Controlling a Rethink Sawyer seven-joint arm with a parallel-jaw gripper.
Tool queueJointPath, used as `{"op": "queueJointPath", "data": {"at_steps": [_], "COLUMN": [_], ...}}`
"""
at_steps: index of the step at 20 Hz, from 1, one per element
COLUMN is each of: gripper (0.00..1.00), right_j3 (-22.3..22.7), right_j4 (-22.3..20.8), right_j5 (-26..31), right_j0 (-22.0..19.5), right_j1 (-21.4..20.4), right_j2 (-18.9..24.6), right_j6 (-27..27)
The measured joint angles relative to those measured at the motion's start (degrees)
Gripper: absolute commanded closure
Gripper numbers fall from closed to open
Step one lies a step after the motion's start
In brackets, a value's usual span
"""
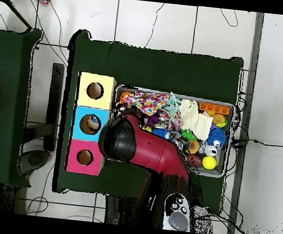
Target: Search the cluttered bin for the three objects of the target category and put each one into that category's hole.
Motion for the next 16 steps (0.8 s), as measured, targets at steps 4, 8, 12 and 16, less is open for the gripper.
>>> {"op": "queueJointPath", "data": {"at_steps": [4,8,12,16], "gripper": [0.0,0.0,0.0,0.0], "right_j3": [0.03,0.02,0.26,1.13], "right_j4": [-0.9,-2.3,-3.57,-4.22], "right_j5": [-1.03,-3.71,-6.6,-8.25], "right_j0": [-3.35,-7.27,-10.59,-13.0], "right_j1": [0.37,1.86,4.02,5.71], "right_j2": [1.72,3.48,5.09,6.35], "right_j6": [0.0,0.0,0.0,0.0]}}
